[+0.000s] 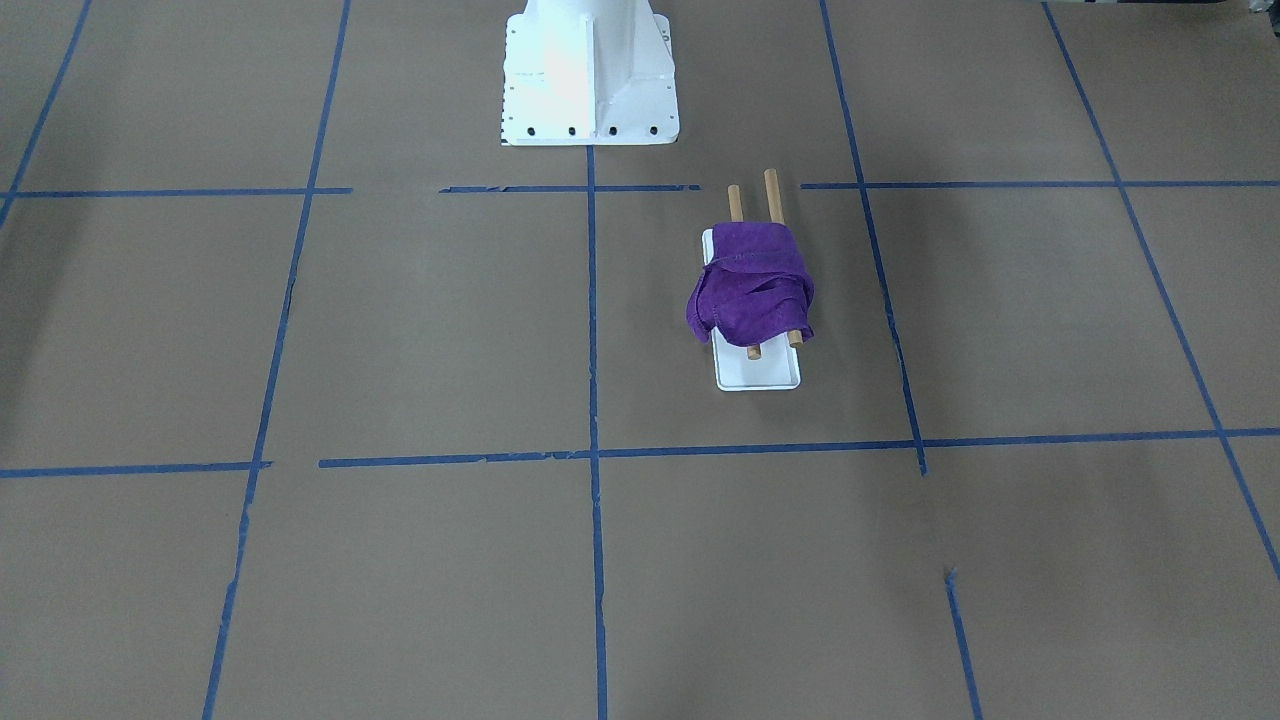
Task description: Hang towel on rack
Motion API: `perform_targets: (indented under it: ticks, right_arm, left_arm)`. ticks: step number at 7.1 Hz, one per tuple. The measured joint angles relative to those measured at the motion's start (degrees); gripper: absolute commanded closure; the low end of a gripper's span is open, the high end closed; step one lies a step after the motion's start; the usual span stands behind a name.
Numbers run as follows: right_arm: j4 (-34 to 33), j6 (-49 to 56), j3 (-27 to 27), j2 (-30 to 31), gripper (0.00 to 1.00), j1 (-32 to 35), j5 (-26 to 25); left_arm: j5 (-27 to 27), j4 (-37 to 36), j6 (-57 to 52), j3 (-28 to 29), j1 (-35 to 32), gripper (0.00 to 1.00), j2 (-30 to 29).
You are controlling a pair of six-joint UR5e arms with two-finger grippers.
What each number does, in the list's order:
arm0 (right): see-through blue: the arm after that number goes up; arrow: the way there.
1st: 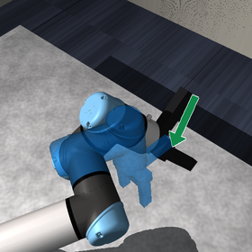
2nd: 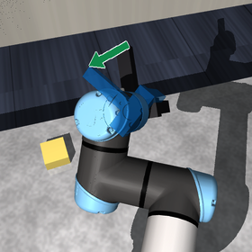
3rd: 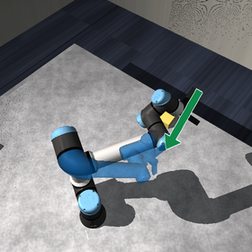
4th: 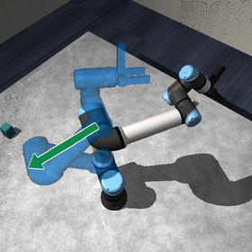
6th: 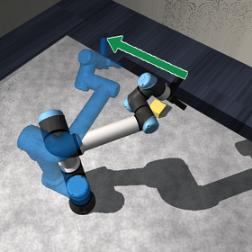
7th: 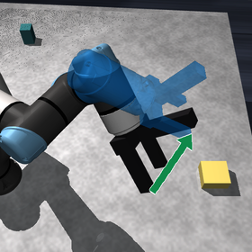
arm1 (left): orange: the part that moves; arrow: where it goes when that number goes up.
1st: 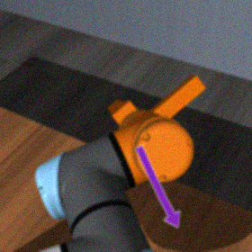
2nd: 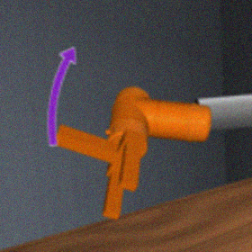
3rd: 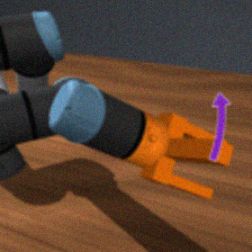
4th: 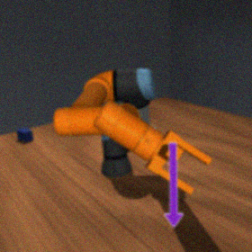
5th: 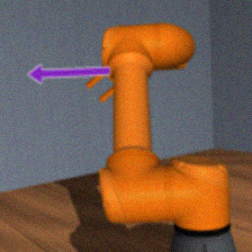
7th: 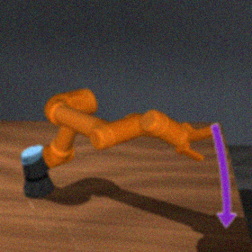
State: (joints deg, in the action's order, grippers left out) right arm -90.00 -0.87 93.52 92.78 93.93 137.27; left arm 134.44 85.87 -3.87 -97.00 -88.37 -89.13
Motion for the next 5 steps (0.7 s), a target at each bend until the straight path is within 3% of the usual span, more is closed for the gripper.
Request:
perform_targets:
  ticks: [5]
  right_arm:
    - [0.00,-0.08,-1.59,-1.74,0.00,-0.13,0.07]
  left_arm:
    - [0.02,0.11,-0.09,-0.18,-0.32,0.00,-0.01]
